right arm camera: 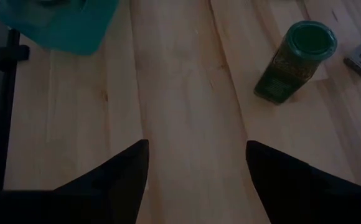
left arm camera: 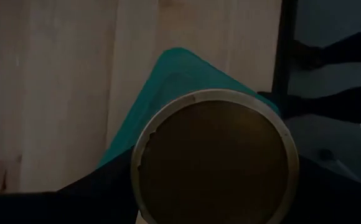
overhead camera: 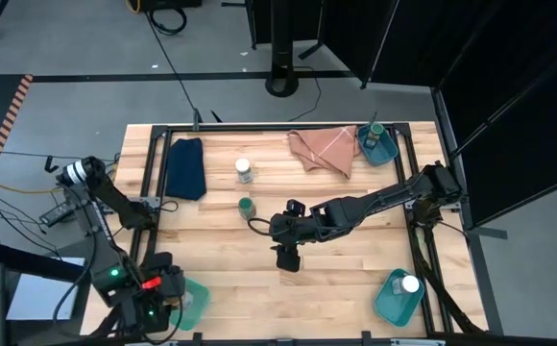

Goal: Sort spices by type
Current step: Put the brown seasoning bottle into the green transparent bin

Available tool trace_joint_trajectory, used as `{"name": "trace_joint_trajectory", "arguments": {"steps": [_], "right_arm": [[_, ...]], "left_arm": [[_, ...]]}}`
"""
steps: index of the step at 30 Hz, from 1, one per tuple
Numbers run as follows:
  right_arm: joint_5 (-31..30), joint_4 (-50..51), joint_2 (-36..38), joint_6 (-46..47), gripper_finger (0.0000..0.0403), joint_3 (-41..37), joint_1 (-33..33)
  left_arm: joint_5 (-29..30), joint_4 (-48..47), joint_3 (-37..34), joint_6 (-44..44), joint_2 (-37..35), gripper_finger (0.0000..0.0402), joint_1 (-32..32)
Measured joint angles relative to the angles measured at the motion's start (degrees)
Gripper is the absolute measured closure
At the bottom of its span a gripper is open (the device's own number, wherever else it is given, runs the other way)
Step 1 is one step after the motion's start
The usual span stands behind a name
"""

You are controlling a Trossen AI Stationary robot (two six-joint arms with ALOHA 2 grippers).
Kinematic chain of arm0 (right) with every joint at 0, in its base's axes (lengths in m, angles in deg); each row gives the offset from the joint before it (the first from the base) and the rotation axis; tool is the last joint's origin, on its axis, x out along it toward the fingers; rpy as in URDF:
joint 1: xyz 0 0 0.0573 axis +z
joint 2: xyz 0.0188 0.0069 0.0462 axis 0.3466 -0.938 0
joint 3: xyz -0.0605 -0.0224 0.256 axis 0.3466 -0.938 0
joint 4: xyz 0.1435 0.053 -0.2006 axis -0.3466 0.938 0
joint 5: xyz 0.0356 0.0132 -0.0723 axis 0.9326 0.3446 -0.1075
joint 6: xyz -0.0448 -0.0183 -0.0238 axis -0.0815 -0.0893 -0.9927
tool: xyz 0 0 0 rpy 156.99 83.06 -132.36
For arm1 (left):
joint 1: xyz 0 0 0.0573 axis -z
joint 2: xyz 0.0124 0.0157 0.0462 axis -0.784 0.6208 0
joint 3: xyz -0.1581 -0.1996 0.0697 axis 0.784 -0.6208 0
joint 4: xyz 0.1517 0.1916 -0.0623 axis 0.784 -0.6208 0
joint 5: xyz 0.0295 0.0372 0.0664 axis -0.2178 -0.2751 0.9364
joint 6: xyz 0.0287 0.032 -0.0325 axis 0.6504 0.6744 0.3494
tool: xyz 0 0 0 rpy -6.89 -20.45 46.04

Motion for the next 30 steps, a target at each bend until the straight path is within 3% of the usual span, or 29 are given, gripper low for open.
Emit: {"name": "trace_joint_trajectory", "arguments": {"steps": [8, 30], "right_arm": [[0.0, 0.06, 0.0, 0.0, 0.0132, 0.02, 0.0], [0.02, 0.25, 0.0, -0.44, 0.0139, 0.02, 0.0]], "left_arm": [[0.59, 8.35, -5.38, 0.34, -0.02, 0.0126, -0.02], [0.32, 17.09, -13.2, 1.45, 0.11, 0.0126, -0.02]]}}
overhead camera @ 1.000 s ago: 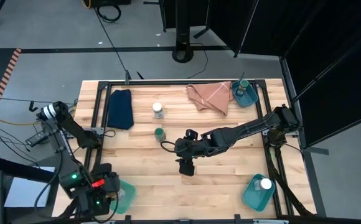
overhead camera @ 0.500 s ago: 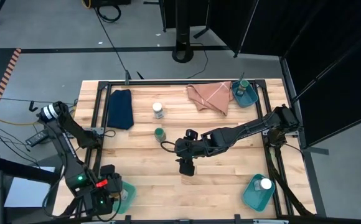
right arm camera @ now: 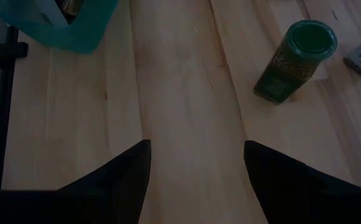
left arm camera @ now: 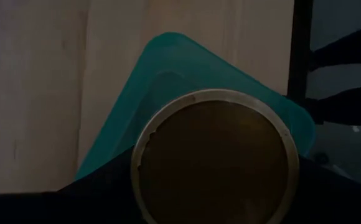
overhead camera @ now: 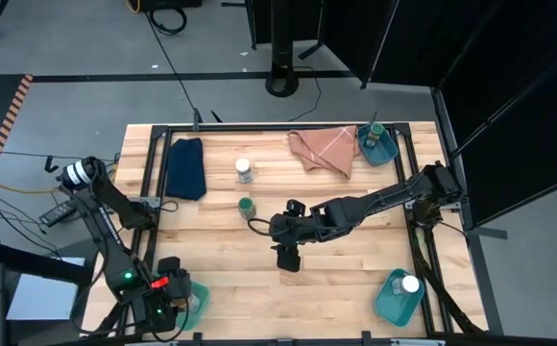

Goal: Sort spices by type
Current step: Put the brown seasoning bottle into the green transparent bin

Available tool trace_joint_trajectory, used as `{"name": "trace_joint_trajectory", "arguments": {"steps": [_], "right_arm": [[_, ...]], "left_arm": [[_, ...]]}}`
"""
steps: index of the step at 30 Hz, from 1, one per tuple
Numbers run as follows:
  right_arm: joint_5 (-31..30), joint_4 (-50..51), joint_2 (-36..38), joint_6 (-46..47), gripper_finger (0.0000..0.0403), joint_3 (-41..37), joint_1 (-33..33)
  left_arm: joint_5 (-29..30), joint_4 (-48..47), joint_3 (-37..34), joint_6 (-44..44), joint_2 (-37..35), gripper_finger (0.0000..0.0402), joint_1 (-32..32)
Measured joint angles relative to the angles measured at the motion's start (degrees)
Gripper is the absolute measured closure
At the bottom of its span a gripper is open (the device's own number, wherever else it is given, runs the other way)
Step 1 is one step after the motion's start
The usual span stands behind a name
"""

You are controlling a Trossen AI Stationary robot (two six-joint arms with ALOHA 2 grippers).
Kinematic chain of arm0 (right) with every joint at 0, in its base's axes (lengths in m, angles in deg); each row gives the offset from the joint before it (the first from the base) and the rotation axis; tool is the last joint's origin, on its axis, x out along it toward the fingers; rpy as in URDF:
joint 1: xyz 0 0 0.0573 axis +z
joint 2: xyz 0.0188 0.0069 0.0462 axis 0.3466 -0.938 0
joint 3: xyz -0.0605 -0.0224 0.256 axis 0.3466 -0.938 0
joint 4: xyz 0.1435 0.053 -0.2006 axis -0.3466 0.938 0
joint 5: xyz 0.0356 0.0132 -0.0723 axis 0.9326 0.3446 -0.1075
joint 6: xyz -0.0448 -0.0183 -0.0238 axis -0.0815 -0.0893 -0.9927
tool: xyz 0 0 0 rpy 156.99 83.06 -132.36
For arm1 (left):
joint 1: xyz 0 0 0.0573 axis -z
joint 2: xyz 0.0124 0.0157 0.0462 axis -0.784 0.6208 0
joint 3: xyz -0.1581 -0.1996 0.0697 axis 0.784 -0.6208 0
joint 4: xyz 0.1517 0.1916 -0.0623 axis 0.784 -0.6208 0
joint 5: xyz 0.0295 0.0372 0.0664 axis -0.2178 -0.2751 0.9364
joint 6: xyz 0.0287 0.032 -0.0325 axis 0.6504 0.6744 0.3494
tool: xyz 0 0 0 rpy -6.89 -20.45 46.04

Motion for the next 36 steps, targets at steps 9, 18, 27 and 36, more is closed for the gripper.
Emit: {"name": "trace_joint_trajectory", "arguments": {"steps": [9, 18, 27, 36], "right_arm": [[0.01, 0.0, 0.0, 0.42, 0.0139, 0.0, 0.0], [0.01, -0.21, 0.0, 0.46, 0.0135, 0.0, 0.0], [0.01, -0.18, 0.0, 0.37, 0.012, 0.0, 0.0], [0.01, -0.15, 0.0, -1.07, 0.0099, 0.0, -0.05]], "left_arm": [[-0.47, 0.46, 0.0, 0.42, 0.05, 0.0105, -0.11], [-4.28, 0.08, 0.14, -0.63, 0.05, 0.0076, -1.82], [-5.64, 0.5, 0.22, 1.2, 0.02, 0.0073, -3.5], [-9.22, 0.47, 0.24, 2.48, 0.0, 0.0073, -4.42]]}}
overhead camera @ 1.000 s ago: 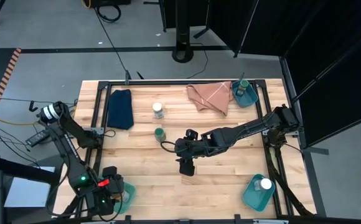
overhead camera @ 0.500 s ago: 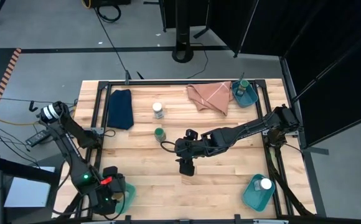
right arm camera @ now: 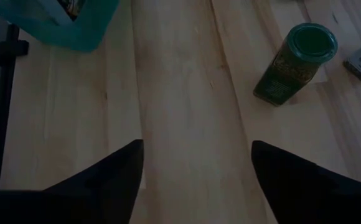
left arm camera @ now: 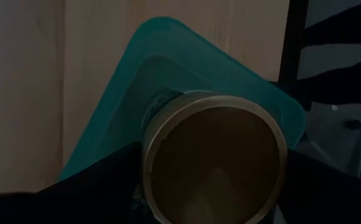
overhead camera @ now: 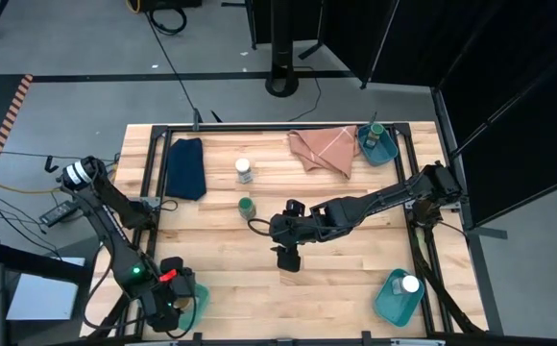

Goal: Sort spices by type
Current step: Put the brown seasoning bottle into the green transparent bin

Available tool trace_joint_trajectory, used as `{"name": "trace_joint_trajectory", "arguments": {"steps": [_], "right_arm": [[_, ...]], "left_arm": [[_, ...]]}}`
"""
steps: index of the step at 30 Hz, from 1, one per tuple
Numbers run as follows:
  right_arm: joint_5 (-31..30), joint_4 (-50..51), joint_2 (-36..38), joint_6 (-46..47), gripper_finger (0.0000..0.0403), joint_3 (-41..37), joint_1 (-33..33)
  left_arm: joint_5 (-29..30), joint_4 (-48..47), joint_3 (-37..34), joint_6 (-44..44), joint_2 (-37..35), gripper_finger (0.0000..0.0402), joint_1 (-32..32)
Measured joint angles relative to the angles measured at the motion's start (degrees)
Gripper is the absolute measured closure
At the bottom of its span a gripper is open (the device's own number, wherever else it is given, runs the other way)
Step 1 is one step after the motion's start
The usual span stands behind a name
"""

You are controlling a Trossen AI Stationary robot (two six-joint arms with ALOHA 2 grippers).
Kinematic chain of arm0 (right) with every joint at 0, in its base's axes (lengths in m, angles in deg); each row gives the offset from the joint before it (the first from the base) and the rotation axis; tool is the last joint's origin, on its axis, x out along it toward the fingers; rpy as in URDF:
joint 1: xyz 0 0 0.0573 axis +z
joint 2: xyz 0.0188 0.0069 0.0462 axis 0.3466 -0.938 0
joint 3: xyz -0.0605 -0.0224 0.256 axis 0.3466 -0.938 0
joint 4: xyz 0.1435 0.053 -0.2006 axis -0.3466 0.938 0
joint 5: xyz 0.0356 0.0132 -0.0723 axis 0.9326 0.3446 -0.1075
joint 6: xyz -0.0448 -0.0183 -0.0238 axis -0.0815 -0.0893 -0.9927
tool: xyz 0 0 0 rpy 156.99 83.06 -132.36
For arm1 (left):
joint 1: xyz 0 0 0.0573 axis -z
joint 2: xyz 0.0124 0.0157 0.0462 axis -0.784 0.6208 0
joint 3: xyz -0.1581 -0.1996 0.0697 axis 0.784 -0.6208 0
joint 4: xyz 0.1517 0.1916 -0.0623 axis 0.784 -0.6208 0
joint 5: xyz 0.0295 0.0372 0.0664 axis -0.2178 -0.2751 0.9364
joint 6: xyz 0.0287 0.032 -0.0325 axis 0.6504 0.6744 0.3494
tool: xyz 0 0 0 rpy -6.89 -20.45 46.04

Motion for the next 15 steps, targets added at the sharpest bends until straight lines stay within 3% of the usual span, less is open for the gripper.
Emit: {"name": "trace_joint_trajectory", "arguments": {"steps": [15], "right_arm": [[0.0, 0.17, 0.0, -0.04, 0.009, 0.0, -0.32]], "left_arm": [[-2.35, -1.11, 0.07, -0.01, -0.02, 0.0068, -0.22]]}}
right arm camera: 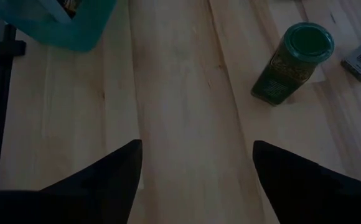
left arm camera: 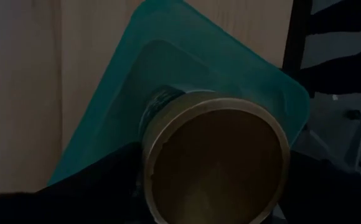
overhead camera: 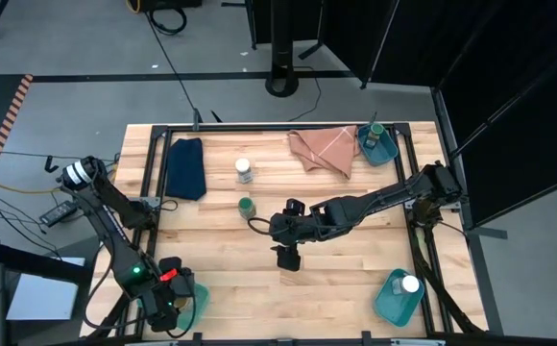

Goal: Sort spices by type
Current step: Put the brown seasoning bottle into the green transparent bin

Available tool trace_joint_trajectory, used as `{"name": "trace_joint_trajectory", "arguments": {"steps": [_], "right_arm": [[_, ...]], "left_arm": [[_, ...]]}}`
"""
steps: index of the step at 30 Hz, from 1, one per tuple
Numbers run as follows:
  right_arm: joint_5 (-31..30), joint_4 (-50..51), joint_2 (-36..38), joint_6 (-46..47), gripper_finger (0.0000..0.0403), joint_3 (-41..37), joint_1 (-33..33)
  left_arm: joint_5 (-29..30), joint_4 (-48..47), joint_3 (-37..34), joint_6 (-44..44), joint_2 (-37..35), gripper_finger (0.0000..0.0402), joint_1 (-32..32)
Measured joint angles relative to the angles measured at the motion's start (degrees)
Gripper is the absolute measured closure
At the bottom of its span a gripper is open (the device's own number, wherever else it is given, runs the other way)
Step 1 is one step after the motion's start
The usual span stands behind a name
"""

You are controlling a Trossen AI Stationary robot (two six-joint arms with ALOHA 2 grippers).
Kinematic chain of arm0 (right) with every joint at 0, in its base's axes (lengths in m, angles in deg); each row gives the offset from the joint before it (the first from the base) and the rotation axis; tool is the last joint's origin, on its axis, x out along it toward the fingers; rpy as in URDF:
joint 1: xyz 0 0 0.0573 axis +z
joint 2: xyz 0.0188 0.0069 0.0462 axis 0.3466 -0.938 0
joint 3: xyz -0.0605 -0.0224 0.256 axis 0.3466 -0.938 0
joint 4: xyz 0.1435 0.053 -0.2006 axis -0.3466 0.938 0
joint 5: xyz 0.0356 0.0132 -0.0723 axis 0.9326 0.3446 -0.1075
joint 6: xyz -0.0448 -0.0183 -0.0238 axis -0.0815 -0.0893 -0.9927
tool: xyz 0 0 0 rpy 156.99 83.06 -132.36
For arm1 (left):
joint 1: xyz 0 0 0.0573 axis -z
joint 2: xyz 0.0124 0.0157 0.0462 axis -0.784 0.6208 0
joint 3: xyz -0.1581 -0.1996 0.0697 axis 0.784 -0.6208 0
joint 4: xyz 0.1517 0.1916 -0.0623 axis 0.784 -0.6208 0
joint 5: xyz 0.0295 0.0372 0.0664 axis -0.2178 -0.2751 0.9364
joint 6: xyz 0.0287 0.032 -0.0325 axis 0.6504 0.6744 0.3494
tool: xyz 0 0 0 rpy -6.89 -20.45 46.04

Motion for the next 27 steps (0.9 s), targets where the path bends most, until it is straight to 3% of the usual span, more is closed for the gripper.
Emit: {"name": "trace_joint_trajectory", "arguments": {"steps": [12, 21, 27], "right_arm": [[-0.84, -0.07, 0.0, 0.02, 0.0099, 0.0, 0.0], [-1.66, -1.46, 0.0, 0.63, 0.0099, 0.0, 0.0], [-1.7, -1.99, 0.04, 1.9, 0.01, 0.02, -0.01]], "left_arm": [[9.15, 5.37, -0.02, -0.02, 0.02, 0.0071, 0.0], [6.82, 5.74, -0.02, -0.09, 0.02, 0.0069, -1.37], [4.53, 5.73, -0.02, 2.21, 0.02, 0.0045, -2.43]]}}
